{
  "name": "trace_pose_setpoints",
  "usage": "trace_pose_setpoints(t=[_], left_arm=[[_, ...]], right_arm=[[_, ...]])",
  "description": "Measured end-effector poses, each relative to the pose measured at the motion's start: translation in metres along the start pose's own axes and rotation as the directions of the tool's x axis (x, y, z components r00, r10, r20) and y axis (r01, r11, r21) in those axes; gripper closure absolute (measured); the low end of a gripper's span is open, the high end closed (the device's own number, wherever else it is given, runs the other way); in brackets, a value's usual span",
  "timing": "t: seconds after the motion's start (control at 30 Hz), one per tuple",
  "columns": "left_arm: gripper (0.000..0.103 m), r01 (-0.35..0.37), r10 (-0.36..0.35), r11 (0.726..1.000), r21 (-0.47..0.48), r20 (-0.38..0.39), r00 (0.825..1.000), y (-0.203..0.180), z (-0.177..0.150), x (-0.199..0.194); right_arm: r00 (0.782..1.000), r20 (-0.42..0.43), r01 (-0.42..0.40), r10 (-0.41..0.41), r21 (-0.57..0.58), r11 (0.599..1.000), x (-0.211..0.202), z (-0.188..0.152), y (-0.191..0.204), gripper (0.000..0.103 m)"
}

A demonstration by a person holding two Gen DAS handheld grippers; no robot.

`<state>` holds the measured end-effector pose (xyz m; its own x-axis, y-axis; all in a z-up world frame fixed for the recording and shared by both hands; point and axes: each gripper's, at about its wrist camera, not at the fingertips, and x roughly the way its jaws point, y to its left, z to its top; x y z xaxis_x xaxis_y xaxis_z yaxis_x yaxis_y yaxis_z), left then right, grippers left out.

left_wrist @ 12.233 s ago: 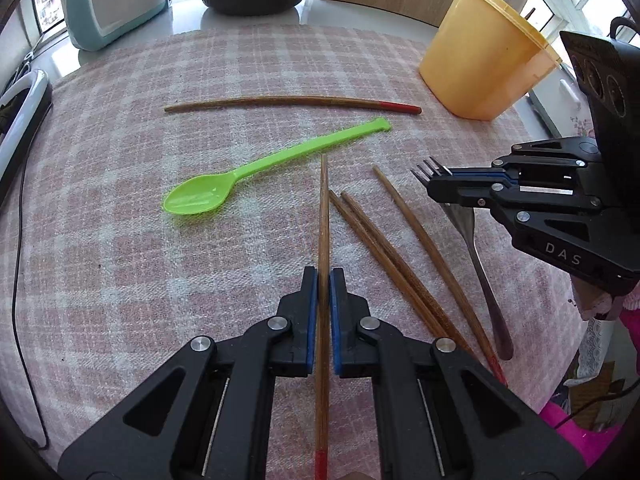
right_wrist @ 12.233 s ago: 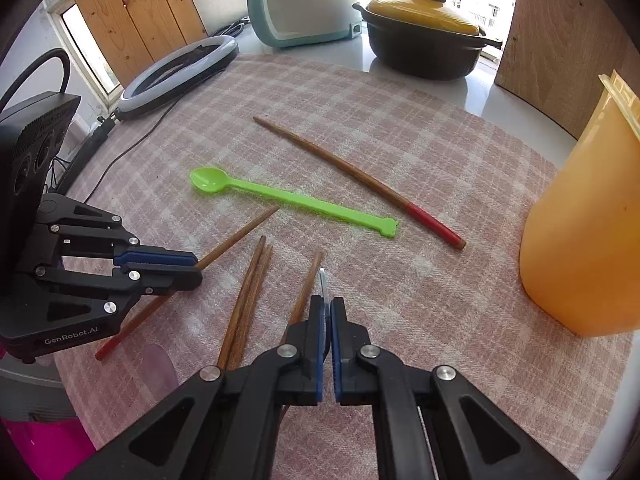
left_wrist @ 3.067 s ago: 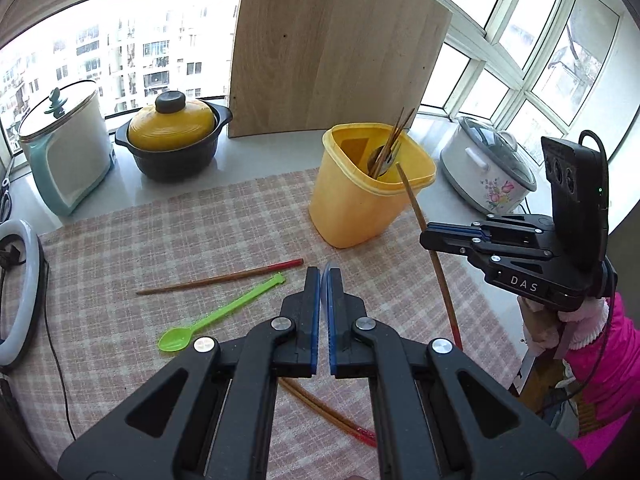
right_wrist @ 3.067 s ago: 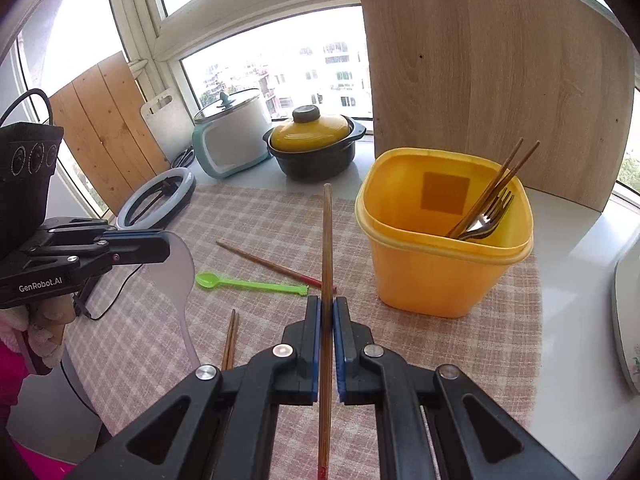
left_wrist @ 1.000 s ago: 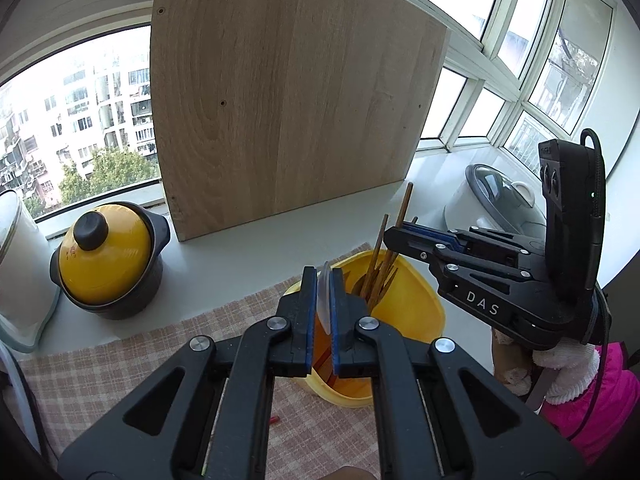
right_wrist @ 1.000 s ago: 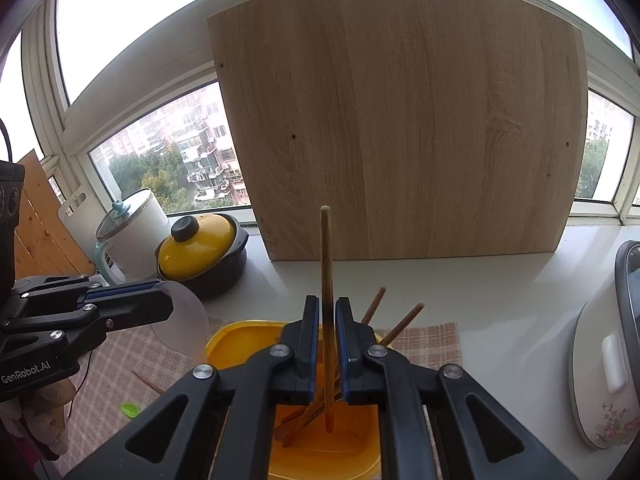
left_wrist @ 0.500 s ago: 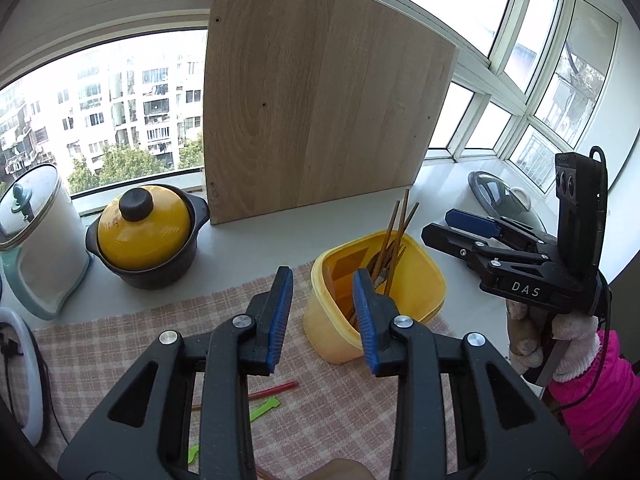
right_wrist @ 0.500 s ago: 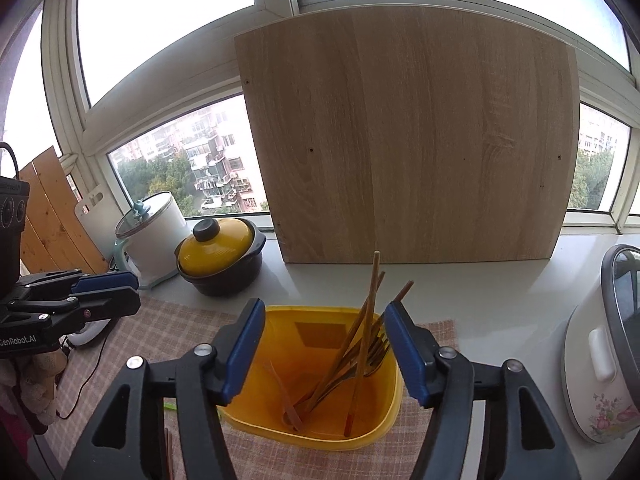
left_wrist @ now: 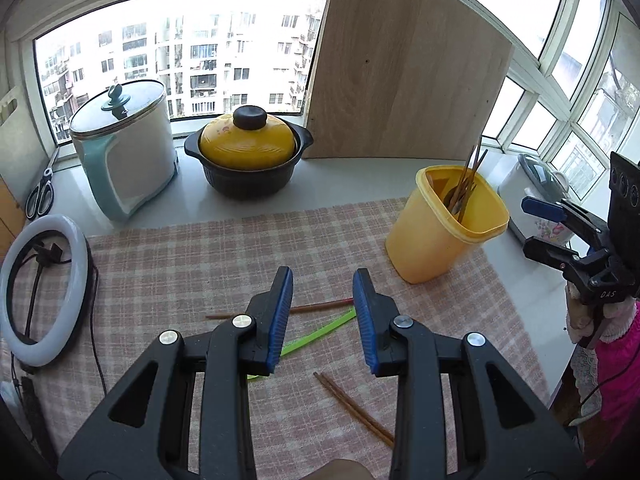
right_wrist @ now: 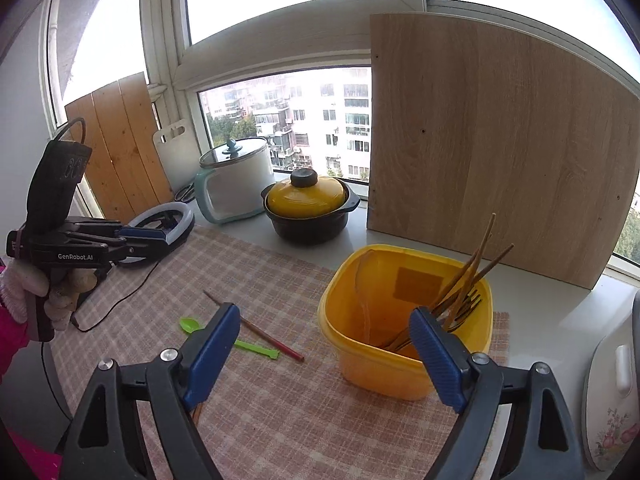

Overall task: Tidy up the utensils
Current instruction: 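Move the left tool to the green spoon while the right tool approaches a red-tipped chopstick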

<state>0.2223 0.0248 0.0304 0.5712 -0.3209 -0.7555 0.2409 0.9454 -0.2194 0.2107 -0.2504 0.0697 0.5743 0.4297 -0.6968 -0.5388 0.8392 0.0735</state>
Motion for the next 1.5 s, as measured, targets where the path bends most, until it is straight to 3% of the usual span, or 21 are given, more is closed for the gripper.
trace_pose_setpoints(t=[0.13,0.37,0.6,0.93,1.03,1.23,1.3,1.37,1.5], left_arm=[[0.073,-0.024,0.021,0.999,-0.032,-0.064,0.998,0.015,-0.032,0.004],[0.073,-0.036,0.024,0.996,-0.081,-0.151,0.988,0.029,-0.082,0.015],[0.073,-0.037,0.008,0.988,-0.148,-0.191,0.981,0.043,-0.107,0.024],[0.073,-0.009,-0.047,0.967,-0.253,-0.214,0.976,0.058,-0.119,0.045],[0.073,-0.004,-0.053,0.964,-0.265,-0.209,0.977,0.059,-0.117,0.052],[0.077,0.027,-0.096,0.951,-0.308,-0.209,0.973,0.057,-0.114,0.069],[0.077,0.033,-0.103,0.95,-0.311,-0.212,0.972,0.054,-0.113,0.075],[0.078,0.038,-0.11,0.947,-0.319,-0.211,0.971,0.052,-0.111,0.082],[0.081,0.031,-0.108,0.946,-0.322,-0.223,0.969,0.051,-0.107,0.094]], right_arm=[[0.993,-0.114,-0.021,0.017,-0.035,0.999,0.021,-0.02,0.023,0.015],[0.964,-0.258,-0.092,0.07,-0.072,0.993,0.06,-0.055,0.056,0.031],[0.945,-0.32,-0.127,0.07,-0.161,0.979,0.098,-0.042,0.083,0.044],[0.891,-0.453,-0.142,0.015,-0.248,0.958,0.179,-0.019,0.119,0.05],[0.875,-0.484,-0.119,-0.034,-0.283,0.952,0.204,-0.019,0.124,0.05],[0.846,-0.53,-0.104,-0.049,-0.256,0.961,0.231,-0.02,0.117,0.05],[0.835,-0.548,-0.11,-0.045,-0.247,0.963,0.237,-0.021,0.113,0.054],[0.827,-0.561,-0.113,-0.04,-0.236,0.965,0.24,-0.022,0.109,0.068],[0.817,-0.575,-0.118,-0.043,-0.24,0.964,0.243,-0.026,0.105,0.069]])
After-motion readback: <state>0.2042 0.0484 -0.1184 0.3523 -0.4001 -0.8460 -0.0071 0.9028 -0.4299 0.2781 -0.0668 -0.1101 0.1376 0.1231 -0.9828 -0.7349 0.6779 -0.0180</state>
